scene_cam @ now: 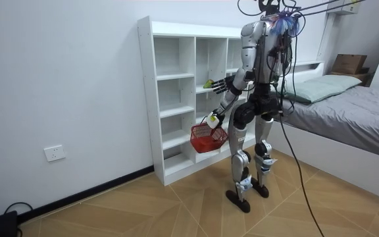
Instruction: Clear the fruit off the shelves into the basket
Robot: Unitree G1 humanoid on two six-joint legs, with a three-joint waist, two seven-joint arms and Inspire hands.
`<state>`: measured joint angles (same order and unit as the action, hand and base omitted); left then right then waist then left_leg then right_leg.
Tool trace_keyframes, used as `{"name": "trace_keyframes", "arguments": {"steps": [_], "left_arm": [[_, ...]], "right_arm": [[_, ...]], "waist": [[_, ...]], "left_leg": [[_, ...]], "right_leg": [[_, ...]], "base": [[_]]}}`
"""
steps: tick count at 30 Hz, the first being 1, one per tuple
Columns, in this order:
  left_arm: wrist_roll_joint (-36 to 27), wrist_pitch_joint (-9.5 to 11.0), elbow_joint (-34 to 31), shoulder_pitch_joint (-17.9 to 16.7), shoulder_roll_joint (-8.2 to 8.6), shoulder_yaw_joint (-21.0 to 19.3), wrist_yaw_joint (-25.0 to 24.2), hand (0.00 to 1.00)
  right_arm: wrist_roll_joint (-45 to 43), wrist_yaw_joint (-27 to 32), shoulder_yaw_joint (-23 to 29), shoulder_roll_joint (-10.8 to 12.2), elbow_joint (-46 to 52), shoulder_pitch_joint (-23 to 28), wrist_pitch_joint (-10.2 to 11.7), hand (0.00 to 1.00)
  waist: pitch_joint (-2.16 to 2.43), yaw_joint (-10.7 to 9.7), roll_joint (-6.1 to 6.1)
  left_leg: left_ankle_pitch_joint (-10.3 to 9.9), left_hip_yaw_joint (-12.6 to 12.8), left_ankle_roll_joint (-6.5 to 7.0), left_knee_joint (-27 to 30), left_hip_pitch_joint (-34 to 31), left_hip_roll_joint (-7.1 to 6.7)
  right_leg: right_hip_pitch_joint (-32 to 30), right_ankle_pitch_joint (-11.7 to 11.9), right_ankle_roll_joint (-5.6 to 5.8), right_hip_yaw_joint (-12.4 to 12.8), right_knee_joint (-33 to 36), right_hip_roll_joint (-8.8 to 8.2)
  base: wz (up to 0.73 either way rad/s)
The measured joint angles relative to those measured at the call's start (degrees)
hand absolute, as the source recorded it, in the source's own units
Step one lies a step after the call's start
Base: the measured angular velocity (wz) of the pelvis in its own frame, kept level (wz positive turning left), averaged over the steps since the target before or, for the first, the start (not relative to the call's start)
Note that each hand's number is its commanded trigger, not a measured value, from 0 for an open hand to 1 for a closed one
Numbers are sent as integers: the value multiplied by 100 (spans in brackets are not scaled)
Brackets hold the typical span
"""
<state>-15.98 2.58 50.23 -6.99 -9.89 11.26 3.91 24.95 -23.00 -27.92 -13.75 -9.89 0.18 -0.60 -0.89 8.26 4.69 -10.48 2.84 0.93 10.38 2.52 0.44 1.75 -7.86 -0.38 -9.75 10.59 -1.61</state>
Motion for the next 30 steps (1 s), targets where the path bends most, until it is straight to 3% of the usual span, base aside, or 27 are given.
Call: {"name": "trace_keyframes", "arguments": {"steps": [7,10,14,20,30], "left_arm": [[257,46,97,-45,-57,-224,-77,100],[531,46,138,-47,-84,-268,-73,100],[781,49,144,-44,-84,-381,-85,100],[823,51,413,-32,-101,-501,-81,100],[1258,53,390,-44,-114,-785,-77,100]], "right_arm": [[-997,29,20,-138,749,-76,41,0],[-1296,48,22,-177,981,-222,45,0],[-1431,50,58,-178,1104,-354,52,0],[-1671,141,218,-189,1321,-385,53,0],[-2623,763,541,-147,1434,-823,146,0]], "waist": [[38,159,108],[13,188,174],[13,207,227],[-16,308,275],[-32,309,337]], "left_leg": [[-2,10,2,-1,39,0],[-1,11,2,-7,33,1],[-1,7,2,-5,50,3],[-3,-3,2,-73,156,8],[-16,-147,-10,-15,108,4]], "right_leg": [[43,0,-1,23,-3,2],[45,4,-4,29,-1,3],[54,4,-5,20,-1,4],[134,5,-4,8,1,11],[188,5,-4,-129,-10,6]], "base": [[-1],[0],[0],[0],[7]]}}
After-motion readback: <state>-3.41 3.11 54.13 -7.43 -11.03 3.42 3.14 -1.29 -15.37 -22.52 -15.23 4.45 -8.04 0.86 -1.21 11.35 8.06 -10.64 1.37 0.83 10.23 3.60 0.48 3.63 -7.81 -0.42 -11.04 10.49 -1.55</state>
